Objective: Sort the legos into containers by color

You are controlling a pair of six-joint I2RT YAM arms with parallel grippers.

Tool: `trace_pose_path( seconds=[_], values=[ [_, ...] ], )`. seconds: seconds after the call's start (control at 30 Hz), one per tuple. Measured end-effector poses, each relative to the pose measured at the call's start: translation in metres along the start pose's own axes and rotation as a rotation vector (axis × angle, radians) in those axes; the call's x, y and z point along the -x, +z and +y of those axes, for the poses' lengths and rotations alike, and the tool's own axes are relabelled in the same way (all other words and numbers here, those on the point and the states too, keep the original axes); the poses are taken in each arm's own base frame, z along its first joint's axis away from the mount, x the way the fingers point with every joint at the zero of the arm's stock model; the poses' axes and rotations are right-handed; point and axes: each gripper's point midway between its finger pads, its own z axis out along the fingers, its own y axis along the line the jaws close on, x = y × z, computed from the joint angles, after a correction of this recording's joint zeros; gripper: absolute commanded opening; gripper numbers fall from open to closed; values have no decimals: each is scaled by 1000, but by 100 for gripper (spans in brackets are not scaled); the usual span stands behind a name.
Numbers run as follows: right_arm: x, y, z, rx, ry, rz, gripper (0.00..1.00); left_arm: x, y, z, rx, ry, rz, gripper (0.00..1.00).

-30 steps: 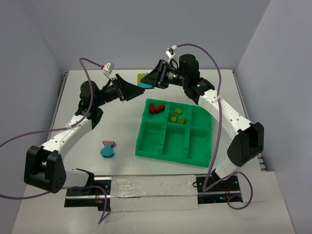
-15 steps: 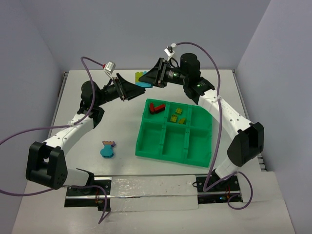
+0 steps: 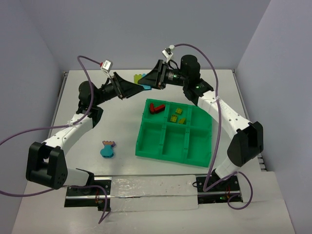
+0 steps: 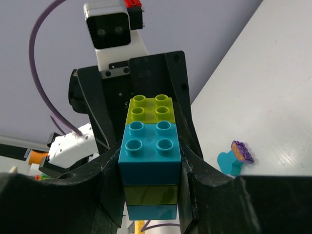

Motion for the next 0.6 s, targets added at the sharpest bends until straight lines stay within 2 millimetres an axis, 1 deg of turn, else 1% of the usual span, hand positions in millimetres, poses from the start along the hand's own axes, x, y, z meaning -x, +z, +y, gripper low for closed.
trace_pose_path(
  seconds=[0.13, 0.23, 0.4, 0.43, 0.53, 0.57, 0.6],
  values=[
    [-4, 0, -5, -3, 13, 9, 0, 1, 0, -4, -15, 3, -3, 63],
    [-5, 0, -4, 5, 17, 10, 0, 1, 0, -6, -22, -4, -3, 51],
    [-4, 0, 1, 24, 8, 11, 0, 2, -1, -6, -22, -25, -6, 37],
    [-4, 0, 1, 27, 6, 11, 0, 2, -1, -6, -23, -27, -6, 33],
    [-3, 0, 2, 32, 3, 10, 0, 2, -1, -7, -25, -30, -7, 8],
    [-3, 0, 3, 33, 4, 10, 0, 2, -1, -7, -25, -30, -7, 3],
    [-3, 0, 3, 33, 4, 11, 0, 2, -1, -7, -25, -30, -7, 0]
  ],
)
